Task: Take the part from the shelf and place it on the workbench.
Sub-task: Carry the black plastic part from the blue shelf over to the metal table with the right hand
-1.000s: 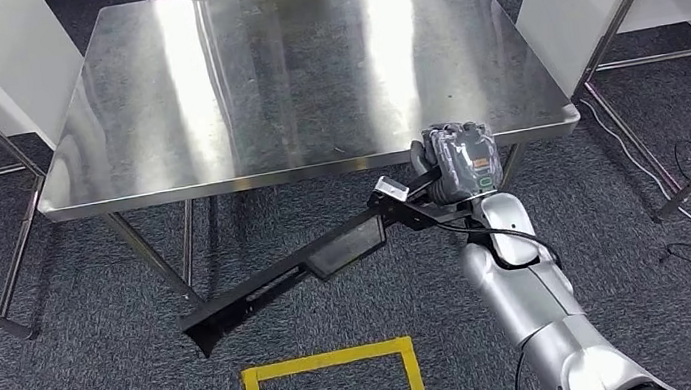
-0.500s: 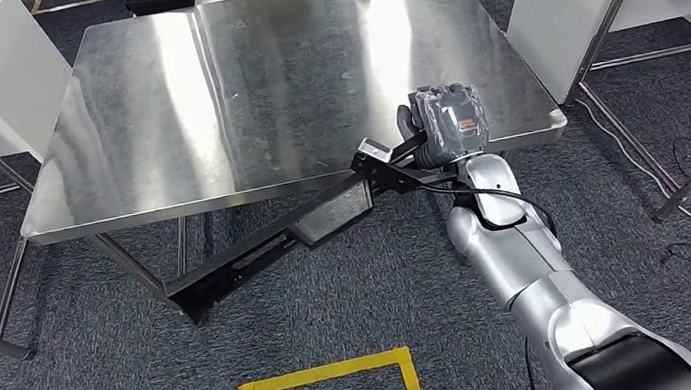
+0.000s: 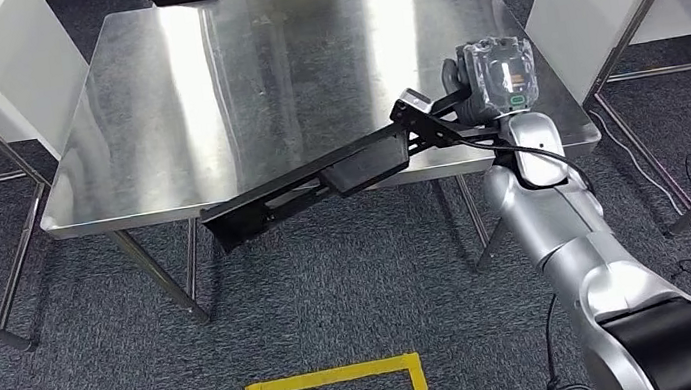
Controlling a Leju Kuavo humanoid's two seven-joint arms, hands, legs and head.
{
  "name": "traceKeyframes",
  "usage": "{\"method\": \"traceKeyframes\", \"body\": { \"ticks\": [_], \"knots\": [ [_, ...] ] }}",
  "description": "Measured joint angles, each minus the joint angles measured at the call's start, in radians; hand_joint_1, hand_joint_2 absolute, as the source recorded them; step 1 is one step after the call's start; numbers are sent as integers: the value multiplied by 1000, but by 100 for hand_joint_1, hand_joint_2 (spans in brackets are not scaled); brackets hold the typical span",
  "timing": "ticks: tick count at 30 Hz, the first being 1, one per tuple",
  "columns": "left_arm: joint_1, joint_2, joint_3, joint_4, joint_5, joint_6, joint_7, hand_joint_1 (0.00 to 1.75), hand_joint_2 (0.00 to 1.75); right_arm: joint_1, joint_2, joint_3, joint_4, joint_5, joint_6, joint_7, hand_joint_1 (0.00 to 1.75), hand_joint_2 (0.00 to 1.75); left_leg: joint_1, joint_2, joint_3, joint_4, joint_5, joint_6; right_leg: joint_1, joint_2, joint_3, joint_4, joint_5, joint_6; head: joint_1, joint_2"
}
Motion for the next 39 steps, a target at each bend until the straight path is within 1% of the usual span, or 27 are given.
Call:
{"method": "traceKeyframes", "body": {
  "ticks": [2, 3, 4, 6, 8, 9, 10, 12, 13, 14, 15, 17, 18, 19, 20, 23, 25, 27, 28, 29, 30, 32, 33, 34, 35, 36, 39],
  "knots": [
    [0, -1, 0, 0, 0, 0, 0, 0, 175, -10, -4, -3, 8, 0, 0, -1, 175, 175, -2, -1, 6, 4, -8, -6, 1, -2, 64, -151, 71, 8, 5, 0],
    [-1, -1, 0, 0, 0, 0, 0, 0, 175, -15, -5, -4, 11, 0, 0, -1, 175, 175, -4, -1, 7, 7, -12, -11, 2, -3, 92, -209, 95, 6, 7, 0],
    [-1, -1, 1, 0, 0, 0, 0, 0, 175, -19, -5, -4, 14, 0, 0, -1, 175, 175, -6, -1, 8, 9, -16, -15, 4, -4, 107, -241, 108, 0, 6, 0],
    [-1, -1, 1, 0, 0, 0, -1, 0, 175, -22, -5, -5, 19, 0, 0, -1, 175, 175, -6, 0, 10, 9, -21, -25, 6, -3, 113, -251, 111, -14, 4, 0],
    [-1, 0, 1, 0, 0, 0, -1, 0, 175, -27, -6, -6, 22, 1, 0, 0, 175, 175, -2, 1, 5, 22, -32, -35, -2, -3, 121, -255, 111, -27, 2, 0],
    [-1, 0, 2, 0, 0, 0, -1, 0, 175, -32, -6, -7, 24, 2, 1, 1, 175, 175, 0, 2, -8, 51, -50, -41, -7, -3, 126, -258, 111, -33, -2, 0],
    [0, 1, 2, 0, 1, 0, -1, 0, 175, -38, -5, -7, 26, 3, 4, 3, 175, 175, 3, 3, -31, 98, -74, -47, -10, -3, 130, -259, 110, -38, -7, 0],
    [0, 1, 3, 0, 3, 0, 0, 0, 175, -55, -6, -9, 35, 5, 17, 7, 175, 175, 8, 4, -101, 233, -129, -58, -10, -2, 134, -259, 106, -45, -16, 0],
    [1, 1, 4, 0, 5, 0, 0, 0, 175, -65, -8, -11, 42, 6, 25, 8, 175, 175, 10, 5, -131, 280, -140, -62, -9, -2, 136, -259, 104, -46, -17, 0],
    [2, 1, 5, 0, 8, 0, 0, 0, 175, -74, -10, -12, 49, 8, 30, 9, 175, 175, 12, 6, -146, 296, -132, -65, -9, -1, 139, -258, 101, -46, -18, 0],
    [3, 2, 6, 0, 10, 0, -1, 0, 175, -84, -13, -13, 57, 9, 33, 8, 175, 175, 14, 7, -139, 268, -104, -65, -9, -1, 144, -258, 98, -44, -19, 0],
    [4, 4, 10, 0, 14, 0, -3, 0, 175, -109, -18, -14, 72, 11, 37, 7, 175, 175, 15, 8, -80, 132, -26, -60, -9, 1, 154, -258, 89, -37, -21, 0],
    [4, 5, 12, 0, 15, 1, -4, 0, 175, -125, -21, -15, 80, 14, 41, 7, 175, 175, 14, 8, -48, 68, -3, -56, -6, 2, 156, -257, 85, -32, -23, 0],
    [4, 6, 13, 0, 15, 0, -5, 0, 175, -143, -23, -15, 88, 17, 48, 7, 175, 175, 12, 7, -26, 28, 7, -51, -4, 2, 156, -257, 82, -27, -22, 0],
    [4, 6, 14, 0, 15, 0, -6, 0, 175, -160, -24, -15, 97, 20, 55, 10, 175, 175, 9, 7, -16, 12, 5, -46, -1, 3, 156, -257, 80, -22, -21, 0],
    [6, 5, 14, 0, 15, 0, -8, 0, 175, -196, -30, -18, 121, 26, 70, 19, 175, 175, 6, 6, -4, 1, 1, -26, 2, 2, 152, -252, 70, -7, -16, 0],
    [6, 4, 14, 0, 15, 0, -9, 0, 175, -211, -36, -21, 136, 27, 72, 20, 175, 175, 8, 7, 6, -9, 2, -11, 3, 1, 113, -176, 36, -7, -10, 0],
    [6, 5, 14, 0, 14, 1, -9, 0, 175, -219, -41, -22, 155, 27, 72, 23, 175, 175, 6, 6, 11, -10, -3, -2, 1, 0, 34, -34, -11, -13, -5, 0],
    [6, 6, 14, 0, 13, 1, -9, 0, 175, -219, -44, -23, 164, 27, 72, 25, 175, 175, 5, 5, 13, -9, -5, 0, 0, 0, -2, 22, -24, -11, -2, 0],
    [7, 6, 14, 0, 11, 1, -9, 0, 175, -219, -47, -23, 172, 27, 72, 26, 175, 175, 5, 3, 16, -9, -8, 0, 0, 0, -22, 44, -21, -6, 0, 0],
    [9, 6, 14, 0, 9, 0, -8, 0, 175, -219, -50, -24, 178, 27, 73, 27, 175, 175, 4, 2, 20, -8, -12, -1, 0, 0, -20, 23, 0, 2, 3, 0],
    [10, 5, 14, 0, 5, 0, -6, 0, 175, -223, -52, -24, 186, 27, 75, 27, 175, 175, 3, 0, 31, -6, -22, -7, -1, -3, 36, -119, 73, 16, 8, 0],
    [10, 5, 14, 0, 4, -1, -4, 0, 175, -227, -53, -24, 190, 27, 76, 27, 175, 175, 1, 0, 34, -2, -29, -11, 0, -4, 69, -188, 103, 17, 10, 0],
    [9, 4, 14, 0, 3, -1, -3, 0, 175, -230, -53, -25, 194, 27, 79, 27, 175, 175, -1, 0, 35, 0, -34, -16, 2, -5, 91, -234, 122, 13, 11, 0],
    [9, 4, 14, 0, 3, -1, -2, 0, 175, -232, -54, -25, 197, 27, 81, 27, 175, 175, -3, 0, 36, 2, -38, -21, 4, -6, 101, -254, 128, 5, 10, 0],
    [9, 4, 14, 0, 3, -1, -2, 0, 175, -233, -54, -25, 200, 27, 83, 26, 175, 175, -4, 1, 36, 2, -41, -26, 7, -5, 103, -254, 127, -5, 8, 0],
    [9, 6, 14, 0, -1, -1, -1, 0, 175, -235, -55, -25, 205, 30, 85, 25, 175, 175, 1, 3, 28, 23, -60, -43, -2, -3, 111, -259, 123, -28, 3, 0]
  ]
}}
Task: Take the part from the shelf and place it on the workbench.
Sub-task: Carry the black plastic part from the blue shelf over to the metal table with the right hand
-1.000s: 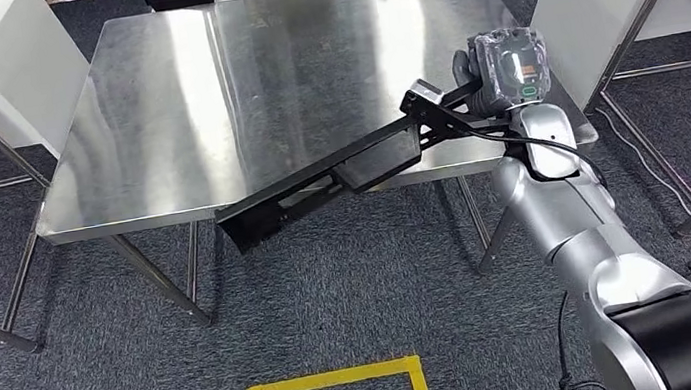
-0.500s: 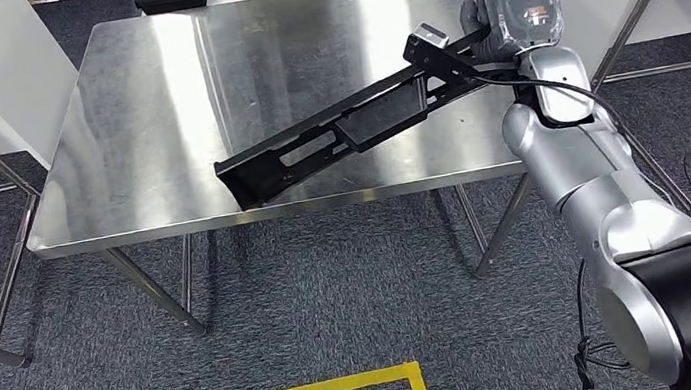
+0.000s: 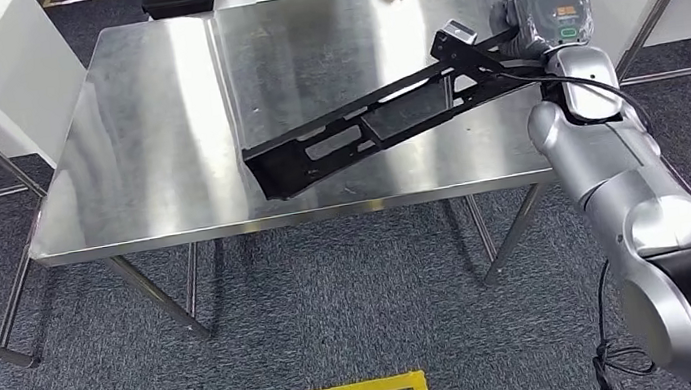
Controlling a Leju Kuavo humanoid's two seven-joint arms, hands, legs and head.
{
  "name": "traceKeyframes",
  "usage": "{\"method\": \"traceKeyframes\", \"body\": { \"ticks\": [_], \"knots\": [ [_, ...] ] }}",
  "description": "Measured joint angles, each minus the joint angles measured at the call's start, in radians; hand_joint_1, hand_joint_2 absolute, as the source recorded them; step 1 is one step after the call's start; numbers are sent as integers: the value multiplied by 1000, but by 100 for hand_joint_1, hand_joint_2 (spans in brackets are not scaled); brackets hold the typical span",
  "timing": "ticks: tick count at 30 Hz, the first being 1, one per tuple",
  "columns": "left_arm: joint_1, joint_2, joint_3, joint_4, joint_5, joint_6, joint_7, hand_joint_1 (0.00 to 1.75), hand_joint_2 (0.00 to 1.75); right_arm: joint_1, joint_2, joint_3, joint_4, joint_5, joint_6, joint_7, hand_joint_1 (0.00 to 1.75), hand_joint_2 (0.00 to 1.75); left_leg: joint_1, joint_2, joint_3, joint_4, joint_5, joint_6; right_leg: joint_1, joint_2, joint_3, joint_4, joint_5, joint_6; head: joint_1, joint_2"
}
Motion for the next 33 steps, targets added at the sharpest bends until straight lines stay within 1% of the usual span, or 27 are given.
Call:
{"method": "traceKeyframes", "body": {
  "ticks": [1, 2, 4, 5, 6, 7, 8, 9, 10, 11, 13, 15, 16, 17, 19, 20, 21, 22, 24, 25, 26, 27, 28, 30, 31, 32, 33],
  "knots": [
    [0, 0, 0, 0, -1, 0, 0, 0, 175, -1, 2, 0, 1, 2, 2, -2, 175, 175, 2, 1, -19, 39, -21, -7, -4, 1, 4, -2, -2, -7, -4, 0],
    [-1, 0, 0, 0, -2, 0, 0, 0, 175, -2, 6, 0, 3, 4, 6, -6, 175, 175, 4, 2, -49, 98, -47, -12, -3, 1, 8, -2, -5, -13, -8, 0],
    [0, 0, 0, 0, -3, -2, 0, 0, 175, -1, 17, 0, 9, 6, 16, -18, 175, 175, 7, 3, -124, 227, -92, -20, 0, 4, 13, -2, -12, -21, -14, 0],
    [0, 0, 0, 0, -2, -4, -1, 0, 175, 1, 24, 1, 12, 6, 20, -24, 175, 175, 7, 3, -148, 258, -92, -21, 2, 6, 16, -2, -15, -23, -14, 0],
    [0, 0, 0, 0, -2, -7, -2, 0, 175, 3, 31, 1, 15, 6, 22, -30, 175, 175, 8, 4, -153, 250, -72, -20, 3, 8, 21, -2, -20, -23, -15, 0],
    [1, 0, 0, 0, -1, -10, -3, 0, 175, 5, 38, 2, 17, 7, 22, -34, 175, 175, 7, 4, -137, 205, -35, -15, 5, 9, 28, -2, -25, -22, -16, 0],
    [1, 1, 0, 0, 0, -12, -4, 0, 175, 6, 44, 2, 18, 7, 22, -36, 175, 175, 6, 4, -107, 133, 8, -8, 6, 10, 36, -2, -30, -21, -17, 0],
    [1, 2, 0, 0, 0, -13, -5, 0, 175, 5, 49, 3, 19, 8, 22, -36, 175, 175, 3, 5, -74, 66, 37, 1, 8, 10, 42, -3, -36, -18, -17, 0],
    [0, 2, 0, 0, -1, -12, -6, 0, 175, 2, 53, 3, 20, 9, 22, -36, 175, 175, -1, 6, -47, 15, 52, 10, 10, 10, 46, -3, -41, -15, -16, 0],
    [0, 3, 0, 0, -2, -11, -7, 0, 175, 1, 57, 3, 21, 12, 22, -35, 175, 175, -5, 6, -31, -15, 54, 19, 11, 10, 49, -4, -43, -10, -16, 0],
    [1, 3, 0, 0, -3, -8, -8, 0, 175, -1, 61, 4, 23, 18, 23, -33, 175, 175, -10, 6, -18, -29, 44, 32, 15, 10, 53, 1, -41, 4, -15, 0],
    [2, 3, 0, 0, -3, -7, -8, 0, 175, -1, 62, 6, 24, 24, 24, -31, 175, 175, -8, 4, -1, -41, 44, 43, 18, 9, 43, 29, -49, 14, -15, 0],
    [2, 3, 0, 0, -3, -7, -8, 0, 175, -3, 63, 6, 25, 26, 24, -30, 175, 175, -6, 4, 9, -45, 43, 48, 16, 8, 24, 63, -62, 16, -13, 0],
    [1, 3, 0, 0, -3, -6, -8, 0, 175, -4, 63, 7, 25, 27, 25, -28, 175, 175, -4, 4, 16, -49, 40, 52, 13, 8, -10, 118, -81, 17, -10, 0],
    [0, 2, 0, 0, -3, -5, -8, 0, 175, -4, 65, 8, 28, 30, 32, -27, 175, 175, -4, 2, 25, -49, 31, 56, 8, 8, -92, 247, -118, 24, -6, 0],
    [1, 1, 0, 0, -3, -5, -8, 0, 175, -1, 65, 8, 30, 31, 37, -26, 175, 175, -4, 1, 31, -49, 25, 55, 6, 8, -124, 286, -125, 29, -4, 0],
    [3, 0, 0, 0, -3, -5, -7, 0, 175, 1, 66, 8, 32, 31, 40, -27, 175, 175, -3, -1, 39, -48, 18, 53, 3, 7, -139, 290, -116, 37, -3, 0],
    [5, -1, 0, 0, -3, -5, -6, 0, 175, 3, 66, 8, 34, 31, 43, -27, 175, 175, -2, -2, 49, -48, 10, 50, 0, 6, -134, 257, -93, 45, -1, 0],
    [8, -2, 1, 0, -3, -5, -6, 0, 175, 3, 68, 9, 36, 30, 43, -28, 175, 175, 1, -3, 73, -48, -9, 41, -7, 0, -84, 110, -11, 62, 3, 0],
    [8, -2, 1, 0, -2, -5, -5, 0, 175, 3, 69, 9, 37, 29, 43, -28, 175, 175, 1, -4, 82, -48, -18, 35, -6, -4, -61, 45, 16, 58, 5, 0],
    [7, -2, 2, 0, -1, -5, -5, 0, 175, 2, 71, 11, 39, 29, 44, -28, 175, 175, 0, -3, 87, -48, -26, 29, -4, -7, -43, 2, 32, 50, 6, 0],
    [8, -1, 3, 0, 2, -5, -5, 0, 175, 3, 73, 12, 40, 31, 43, -28, 175, 175, -1, -2, 88, -48, -31, 23, 0, -8, -37, -12, 35, 36, 5, 0],
    [9, -1, 4, 0, 5, -5, -5, 0, 175, 5, 75, 13, 41, 33, 43, -28, 175, 175, -2, -1, 90, -47, -34, 18, 4, -6, -34, -12, 28, 20, 3, 0],
    [12, 0, 6, 0, 11, -5, -8, 0, 175, 10, 81, 16, 42, 40, 42, -26, 175, 175, 0, 1, 81, -18, -30, 9, -1, -2, -21, -11, 25, 2, 0, 0],
    [13, 0, 8, 0, 13, -5, -9, 0, 175, 10, 83, 17, 42, 42, 42, -25, 175, 175, 2, 3, 60, 21, -24, 5, -3, -1, -12, -12, 19, -6, -4, 0],
    [12, 1, 10, 0, 14, -5, -10, 0, 175, 9, 87, 19, 42, 43, 42, -23, 175, 175, 3, 4, 26, 78, -23, 0, -5, 0, -2, -14, 13, -14, -7, 0],
    [12, 0, 12, 0, 14, -5, -10, 0, 175, 9, 90, 20, 42, 44, 42, -22, 175, 175, 4, 4, -19, 143, -34, -4, -6, 0, 7, -15, 7, -20, -11, 0]
  ]
}}
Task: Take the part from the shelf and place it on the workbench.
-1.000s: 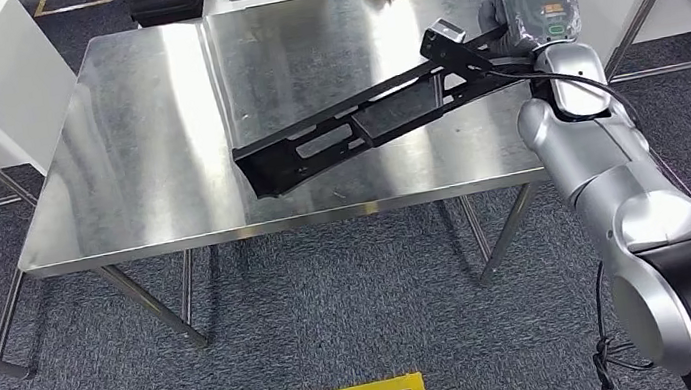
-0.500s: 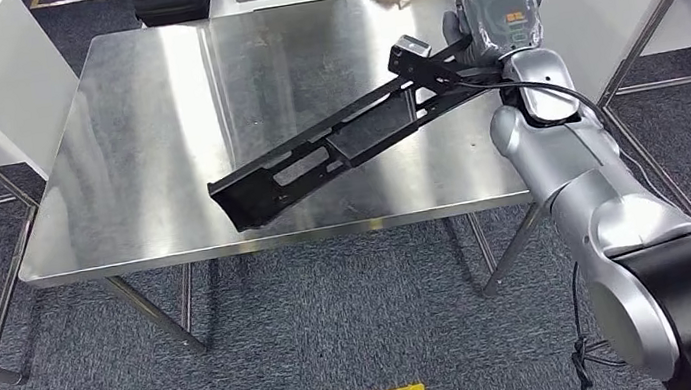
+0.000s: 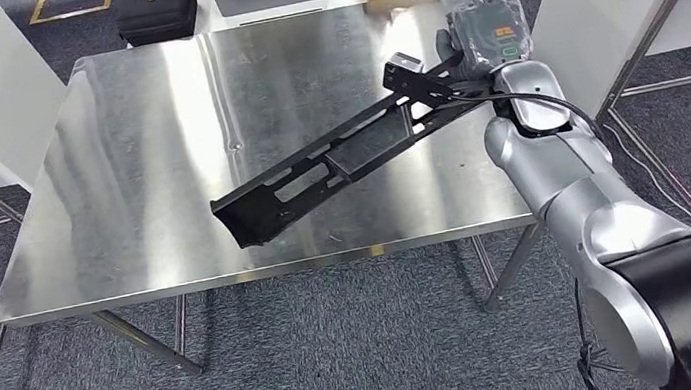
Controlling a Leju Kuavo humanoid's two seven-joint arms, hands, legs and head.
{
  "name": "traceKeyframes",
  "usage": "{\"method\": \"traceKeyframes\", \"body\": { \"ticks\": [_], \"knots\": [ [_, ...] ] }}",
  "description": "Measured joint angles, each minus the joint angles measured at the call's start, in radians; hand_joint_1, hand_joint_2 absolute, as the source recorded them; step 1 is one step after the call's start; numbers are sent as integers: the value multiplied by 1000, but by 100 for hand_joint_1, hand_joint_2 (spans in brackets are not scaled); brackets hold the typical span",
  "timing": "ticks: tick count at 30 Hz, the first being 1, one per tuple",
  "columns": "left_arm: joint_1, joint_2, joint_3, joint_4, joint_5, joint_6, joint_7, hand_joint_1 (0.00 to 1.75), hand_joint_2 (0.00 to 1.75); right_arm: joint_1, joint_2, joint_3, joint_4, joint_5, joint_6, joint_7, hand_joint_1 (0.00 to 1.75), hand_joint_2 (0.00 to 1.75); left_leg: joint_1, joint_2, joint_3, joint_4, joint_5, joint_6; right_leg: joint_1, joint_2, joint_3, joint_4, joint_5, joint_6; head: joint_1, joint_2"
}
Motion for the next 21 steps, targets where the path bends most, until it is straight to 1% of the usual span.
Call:
{"method": "traceKeyframes", "body": {
  "ticks": [1, 2, 3, 4, 5, 6, 7, 8, 9, 10, 12, 13, 14, 15, 17, 18, 19, 20, 21],
  "knots": [
    [0, 0, 2, 0, 0, 0, 0, 0, 175, 1, 3, 1, 1, 0, 0, 1, 175, 175, 0, 0, -47, 63, -25, -4, 1, 1, 8, 0, -7, -5, -4, 0],
    [0, 0, 3, 0, 0, 0, 0, 0, 175, 2, 6, 2, 2, 1, 0, 2, 175, 175, 1, 0, -88, 107, -56, -6, 2, 2, 17, 0, -15, -7, -6, 0],
    [2, 0, 4, 0, 0, 0, 0, 0, 175, 4, 7, 2, 4, 1, 1, 2, 175, 175, 1, 0, -118, 126, -79, -6, 4, 4, 27, 0, -24, -7, -8, 0],
    [3, 0, 4, 0, 0, 0, 1, 0, 175, 5, 8, 3, 5, 1, 1, 3, 175, 175, 0, 0, -132, 115, -80, -4, 6, 5, 38, 0, -33, -8, -9, 0],
    [4, 0, 5, 0, 0, 0, 1, 0, 175, 5, 9, 3, 6, 1, 1, 2, 175, 175, -1, 0, -130, 76, -55, 2, 9, 6, 51, 0, -42, -7, -10, 0],
    [4, 0, 5, 0, 0, 0, 1, 0, 175, 5, 10, 4, 6, 1, 1, 2, 175, 175, -3, 0, -115, 14, -7, 11, 12, 6, 64, -1, -52, -7, -11, 0],
    [5, 1, 6, 0, -1, 1, 1, 0, 175, 4, 10, 6, 7, 2, 1, 3, 175, 175, -8, 0, -95, -57, 51, 23, 14, 7, 77, -1, -62, -5, -11, 0],
    [5, 2, 6, 0, -2, 1, 1, 0, 175, 3, 12, 8, 8, 3, 1, 4, 175, 175, -14, -4, -77, -117, 96, 34, 18, 10, 87, -2, -71, -2, -12, 0],
    [5, 3, 6, 0, -3, 2, 1, 0, 175, 2, 13, 9, 8, 4, 1, 6, 175, 175, -19, -9, -62, -158, 125, 42, 21, 12, 95, -4, -80, 2, -10, 0],
    [5, 4, 7, 0, -4, 2, 1, 0, 175, 1, 14, 10, 9, 5, 1, 9, 175, 175, -23, -12, -54, -181, 135, 47, 24, 15, 100, -2, -84, 8, -9, 0],
    [5, 2, 6, 0, -6, 2, 1, 0, 175, -2, 15, 12, 9, 6, 0, 11, 175, 175, -23, -16, -34, -192, 129, 52, 29, 16, 107, 5, -92, 20, -6, 0],
    [4, 2, 6, 0, -6, 1, 1, 0, 175, -3, 14, 12, 10, 5, 0, 12, 175, 175, -22, -15, -23, -195, 127, 57, 29, 15, 102, 26, -96, 24, -5, 0],
    [3, 1, 6, 0, -6, 1, 1, 0, 175, -5, 12, 12, 10, 5, 0, 12, 175, 175, -22, -14, -13, -196, 124, 62, 28, 14, 83, 61, -106, 28, -2, 0],
    [2, 1, 6, 0, -7, 1, 1, 0, 175, -5, 11, 12, 10, 5, -1, 12, 175, 175, -22, -13, -5, -197, 120, 66, 25, 12, 48, 118, -121, 29, 0, 0],
    [0, 1, 6, 0, -7, 1, 1, 0, 175, -1, 9, 12, 11, 5, -1, 13, 175, 175, -22, -13, 5, -196, 106, 70, 20, 10, -41, 250, -162, 28, 4, 0],
    [0, 1, 6, 0, -7, 1, 1, 0, 175, 3, 8, 12, 13, 5, -1, 13, 175, 175, -22, -15, 13, -195, 98, 70, 19, 10, -77, 289, -179, 29, 5, 0],
    [1, 0, 6, 0, -7, 0, 2, 0, 175, 7, 7, 12, 14, 5, -1, 13, 175, 175, -22, -17, 23, -194, 89, 70, 19, 10, -95, 292, -183, 34, 6, 0],
    [2, 0, 6, 0, -8, -1, 2, 0, 175, 10, 6, 12, 15, 6, -1, 13, 175, 175, -22, -19, 34, -193, 79, 68, 19, 10, -95, 258, -167, 43, 7, 0],
    [2, -1, 6, 0, -9, -1, 2, 0, 175, 11, 4, 12, 15, 6, -1, 13, 175, 175, -22, -21, 47, -192, 68, 66, 19, 9, -81, 193, -133, 54, 9, 0]
  ]
}}
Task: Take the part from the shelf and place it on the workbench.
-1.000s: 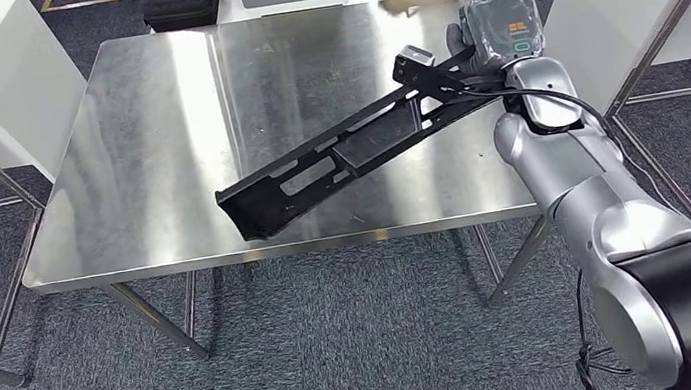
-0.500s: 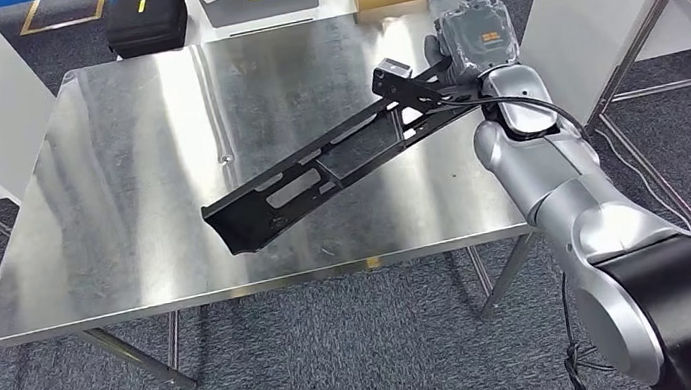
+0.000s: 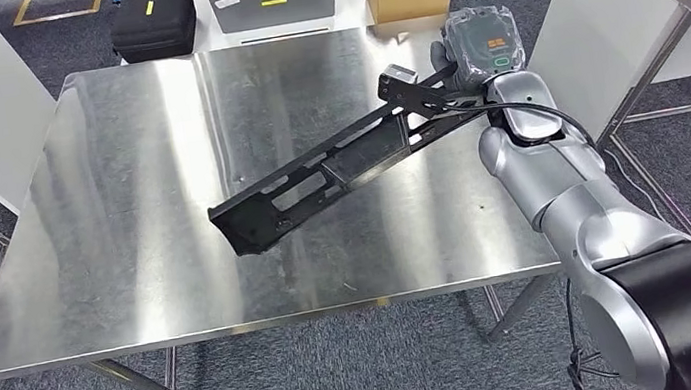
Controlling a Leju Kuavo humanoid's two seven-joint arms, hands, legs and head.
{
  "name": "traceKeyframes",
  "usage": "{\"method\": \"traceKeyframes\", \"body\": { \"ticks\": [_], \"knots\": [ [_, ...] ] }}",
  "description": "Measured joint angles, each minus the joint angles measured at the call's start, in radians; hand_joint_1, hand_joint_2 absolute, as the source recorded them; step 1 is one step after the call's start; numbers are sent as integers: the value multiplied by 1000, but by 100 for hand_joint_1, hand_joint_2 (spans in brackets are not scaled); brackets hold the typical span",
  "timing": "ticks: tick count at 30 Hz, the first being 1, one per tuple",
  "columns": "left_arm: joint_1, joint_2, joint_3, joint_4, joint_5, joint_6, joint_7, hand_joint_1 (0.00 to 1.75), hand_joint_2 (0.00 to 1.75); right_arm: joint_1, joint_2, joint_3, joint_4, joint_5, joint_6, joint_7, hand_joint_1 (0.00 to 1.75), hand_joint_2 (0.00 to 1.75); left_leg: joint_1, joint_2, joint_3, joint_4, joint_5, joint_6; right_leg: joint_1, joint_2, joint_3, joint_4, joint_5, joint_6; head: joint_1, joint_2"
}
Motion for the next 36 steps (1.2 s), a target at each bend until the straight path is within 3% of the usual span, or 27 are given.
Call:
{"method": "traceKeyframes", "body": {
  "ticks": [1, 3, 4, 7, 8, 10, 12, 13, 14, 15, 17, 19, 21, 23, 25, 27, 28, 29, 30, 31, 33, 34, 36],
  "knots": [
    [0, -1, 0, 0, 0, 0, 0, 0, 175, 1, -2, 0, 1, 0, 0, 0, 175, 175, 0, -1, 10, 1, -11, -3, 0, -3, 21, -77, 53, 9, 2, 0],
    [-1, -1, 0, 1, -1, 0, 1, 0, 175, 2, -4, 0, 3, 1, -1, 0, 175, 175, -3, -3, 26, 2, -30, -12, 1, -7, 51, -182, 128, 1, 4, 0],
    [-2, 0, 0, 1, 0, 0, 1, 0, 175, 2, -5, 0, 4, 2, -1, 0, 175, 175, -5, -3, 31, 4, -38, -16, -1, -8, 60, -202, 145, -10, 5, 0],
    [-2, 0, 0, 0, 0, 1, 1, 0, 175, 2, -5, 1, 5, 5, -3, 1, 175, 175, -5, 0, 37, 23, -58, -28, -13, -6, 89, -211, 133, -36, -2, 0],
    [-3, 0, 0, 0, 0, 2, 0, 0, 175, 2, -4, 1, 5, 5, -3, 1, 175, 175, -3, 4, 22, 56, -69, -35, -16, -6, 100, -211, 128, -43, -6, 0],
    [-5, 0, 0, 0, 0, 3, 0, 0, 175, 2, -2, 1, 5, 6, -3, 3, 175, 175, 4, 12, -51, 184, -106, -52, -20, -5, 120, -213, 113, -53, -10, 0],
    [-5, 0, 0, 0, 0, 3, 0, 0, 175, 11, -1, 1, 6, 7, -2, 6, 175, 175, 13, 17, -147, 317, -152, -63, -24, -4, 139, -213, 94, -50, -13, 0],
    [-3, 0, 0, 0, 0, 3, 0, 0, 175, 17, -2, 1, 6, 7, -2, 8, 175, 175, 18, 18, -181, 344, -159, -67, -27, -3, 152, -213, 83, -47, -14, 0],
    [-2, 0, 0, 0, 0, 3, 0, 0, 175, 23, -3, 1, 6, 7, -3, 8, 175, 175, 22, 19, -197, 334, -147, -71, -31, -3, 167, -213, 71, -42, -14, 0],
    [-1, 0, 0, 0, 0, 3, 0, 0, 175, 28, -3, 1, 6, 8, -3, 8, 175, 175, 27, 21, -195, 291, -112, -75, -36, -3, 183, -213, 58, -36, -15, 0],
    [2, -1, 1, 2, 0, 3, 0, 0, 175, 34, -2, 2, 7, 7, -3, 8, 175, 175, 37, 28, -172, 151, -4, -82, -40, -3, 212, -210, 31, -22, -20, 0],
    [3, -2, 2, 4, 0, 3, 1, 0, 175, 37, -2, 3, 10, 6, -3, 8, 175, 175, 41, 39, -153, 58, 62, -75, -31, -2, 229, -206, 1, -5, -25, 0],
    [3, -4, 2, 5, -1, 3, 2, 0, 175, 38, -2, 4, 11, 4, -5, 6, 175, 175, 37, 39, -137, 43, 62, -53, -23, -3, 247, -195, -14, 12, -22, 0],
    [1, -5, 2, 5, -2, 3, 3, 0, 175, 38, -6, 4, 11, 1, -9, 2, 175, 175, 32, 32, -115, 42, 56, -30, -25, -7, 257, -166, -23, 23, -10, 0],
    [-4, -5, 2, 5, -2, 3, 3, 0, 175, 39, -7, 5, 12, 0, -15, -1, 175, 175, 25, 27, -95, 43, 46, -13, -26, -9, 200, -65, -47, 16, -2, 0],
    [-6, -4, 2, 5, -3, 3, 3, 0, 175, 47, -10, 5, 14, 0, -18, -1, 175, 175, 17, 20, -82, 43, 31, -2, -21, -10, 100, 63, -91, 1, 1, 0],
    [-6, -4, 2, 5, -3, 3, 3, 0, 175, 52, -11, 5, 15, 0, -19, -1, 175, 175, 12, 16, -73, 43, 22, 2, -17, -10, 62, 92, -111, -4, 3, 0],
    [-4, -4, 2, 5, -3, 3, 3, 0, 175, 58, -13, 5, 16, -1, -19, -2, 175, 175, 6, 11, -62, 43, 14, 5, -10, -10, 40, 87, -116, -7, 5, 0],
    [-3, -5, 2, 5, -4, 3, 0, 0, 175, 62, -14, 5, 16, -3, -20, -3, 175, 175, -2, 7, -50, 43, 5, 8, -1, -9, 33, 48, -99, -8, 8, 0],
    [-2, -5, 2, 5, -3, 3, -5, 0, 175, 64, -15, 5, 17, -4, -20, -4, 175, 175, -10, 4, -37, 43, -3, 10, 10, -9, 37, -17, -57, -12, 10, 0],
    [-2, -9, 3, 7, 1, 7, -20, 0, 175, 69, -17, 5, 18, -7, -23, -6, 175, 175, -19, -1, -18, 43, -17, 12, 29, -2, 52, -130, 51, -30, 5, 0],
    [-2, -11, 5, 8, 4, 11, -28, 0, 175, 72, -18, 5, 19, -8, -26, -6, 175, 175, -19, -4, -15, 42, -22, 11, 34, 1, 61, -161, 91, -43, 1, 0],
    [-2, -13, 8, 8, 7, 22, -46, 0, 175, 79, -17, 6, 21, -8, -31, -7, 175, 175, -15, -9, -12, 41, -28, 6, 37, 5, 75, -182, 116, -57, -1, 0]
  ]
}}
